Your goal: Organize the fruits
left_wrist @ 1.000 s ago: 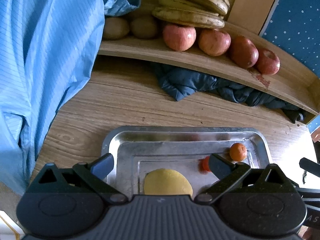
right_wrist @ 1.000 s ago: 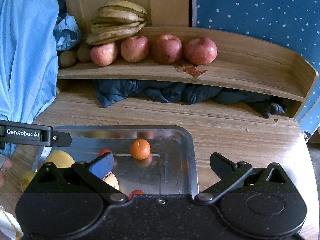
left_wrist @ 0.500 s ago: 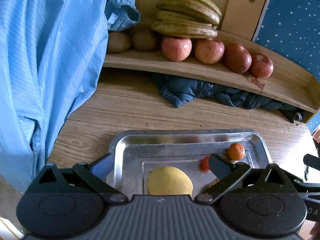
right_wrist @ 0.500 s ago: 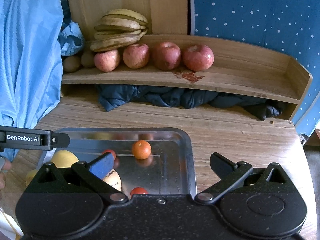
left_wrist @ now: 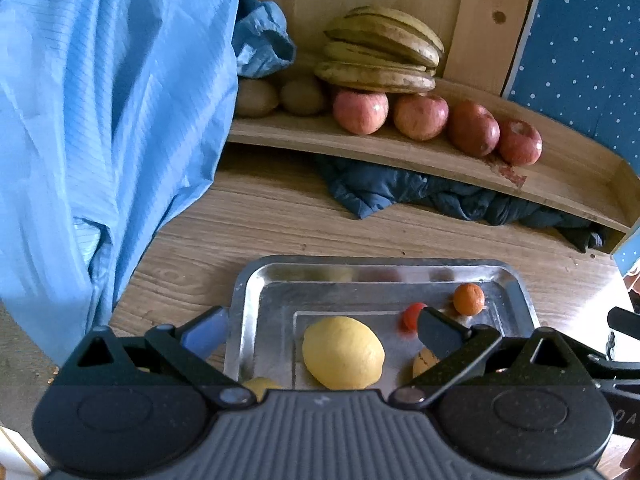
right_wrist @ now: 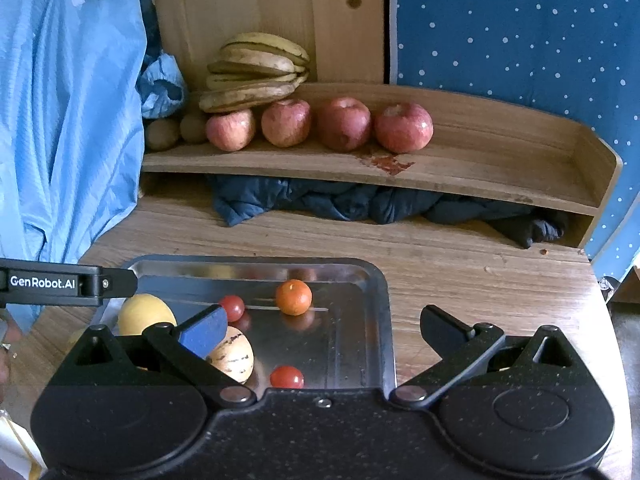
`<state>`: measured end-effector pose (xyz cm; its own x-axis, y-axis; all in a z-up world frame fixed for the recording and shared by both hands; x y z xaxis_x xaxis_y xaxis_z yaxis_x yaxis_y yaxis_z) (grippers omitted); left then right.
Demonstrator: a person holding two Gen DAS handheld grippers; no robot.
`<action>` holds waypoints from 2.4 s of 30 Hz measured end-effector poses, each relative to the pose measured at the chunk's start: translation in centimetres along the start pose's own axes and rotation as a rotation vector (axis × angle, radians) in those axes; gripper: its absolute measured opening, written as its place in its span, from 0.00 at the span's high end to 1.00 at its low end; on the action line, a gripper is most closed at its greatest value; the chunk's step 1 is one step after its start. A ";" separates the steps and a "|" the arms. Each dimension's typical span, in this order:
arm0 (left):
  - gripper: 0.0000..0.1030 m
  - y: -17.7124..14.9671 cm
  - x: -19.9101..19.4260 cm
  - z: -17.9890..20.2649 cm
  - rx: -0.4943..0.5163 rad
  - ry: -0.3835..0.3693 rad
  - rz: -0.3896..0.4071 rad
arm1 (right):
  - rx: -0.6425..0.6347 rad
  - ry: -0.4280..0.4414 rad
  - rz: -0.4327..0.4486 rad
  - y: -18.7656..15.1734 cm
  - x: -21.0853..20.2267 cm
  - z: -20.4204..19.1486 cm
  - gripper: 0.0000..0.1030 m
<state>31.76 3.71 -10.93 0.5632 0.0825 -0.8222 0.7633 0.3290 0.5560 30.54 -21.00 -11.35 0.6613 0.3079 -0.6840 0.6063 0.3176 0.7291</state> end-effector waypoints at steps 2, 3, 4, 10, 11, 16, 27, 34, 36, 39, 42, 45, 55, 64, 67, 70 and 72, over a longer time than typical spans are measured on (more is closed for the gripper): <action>0.00 0.0 -0.3 0.0 0.001 0.000 0.010 | -0.002 -0.002 0.008 0.1 -0.2 0.0 0.01; 0.00 -0.1 -0.4 0.0 0.001 -0.001 0.014 | -0.002 -0.003 0.011 0.0 -0.3 0.0 0.01; 0.00 -0.2 -0.5 0.0 0.002 0.000 0.016 | -0.003 -0.003 0.014 0.0 -0.4 0.1 0.01; 0.00 -0.7 -1.5 -0.7 -0.005 0.007 0.020 | -0.004 0.004 0.016 -0.6 -1.0 -0.2 0.01; 0.00 -0.8 -1.6 -0.8 -0.006 0.007 0.020 | -0.003 0.006 0.014 -0.6 -1.0 -0.2 0.01; 0.00 -1.2 -2.0 -1.2 0.001 0.008 0.026 | -0.005 0.012 0.020 -0.9 -1.4 -0.8 0.01; 0.00 -1.8 -3.0 -2.4 0.020 -0.021 0.051 | 0.000 -0.014 0.042 -1.3 -2.2 -2.0 0.01; 0.00 -2.7 -4.5 -3.8 0.029 -0.041 0.064 | 0.017 -0.054 0.060 -2.0 -3.8 -2.9 0.01; 0.00 -3.1 -5.1 -4.3 0.031 -0.047 0.061 | 0.018 -0.063 0.065 -2.2 -4.5 -3.3 0.01; 0.00 -3.5 -6.2 -5.1 0.042 -0.055 0.068 | 0.026 -0.072 0.076 -2.6 -5.6 -4.2 0.01; 0.00 -3.9 -7.2 -5.8 0.043 -0.065 0.080 | 0.035 -0.086 0.088 -3.0 -6.7 -5.0 0.01; 0.00 -4.3 -7.9 -6.5 0.041 -0.071 0.082 | 0.038 -0.096 0.102 -3.5 -7.8 -5.9 0.01; 0.00 -6.1 -9.7 -8.4 0.017 -0.095 0.123 | 0.017 -0.148 0.149 -4.9 -10.9 -8.3 0.01; 0.00 -7.4 -10.5 -9.9 0.017 -0.136 0.115 | 0.029 -0.160 0.151 -6.0 -11.9 -9.8 0.01; 0.00 -7.8 -10.6 -10.4 0.018 -0.133 0.109 | 0.024 -0.159 0.138 -6.9 -12.2 -10.4 0.01; 0.00 -8.3 -10.7 -10.7 0.027 -0.138 0.101 | 0.013 -0.158 0.124 -7.5 -12.5 -10.9 0.01; 0.00 -8.5 -10.8 -10.8 0.043 -0.136 0.109 | 0.013 -0.160 0.125 -7.7 -12.8 -11.0 0.01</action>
<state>15.75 10.17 -8.06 0.6786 -0.0132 -0.7344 0.7067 0.2844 0.6478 12.55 -17.48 -8.46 0.7929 0.1969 -0.5766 0.5202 0.2740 0.8089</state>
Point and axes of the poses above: each gripper's, at about its wrist camera, not at the fingertips, and x roughly the way its jaws point, z to its right, y to its top, the point moved 10 cm from there along x, roughly the way its jaws point, and after that the axes turned 6 degrees about -x, right-handed, at the moved point
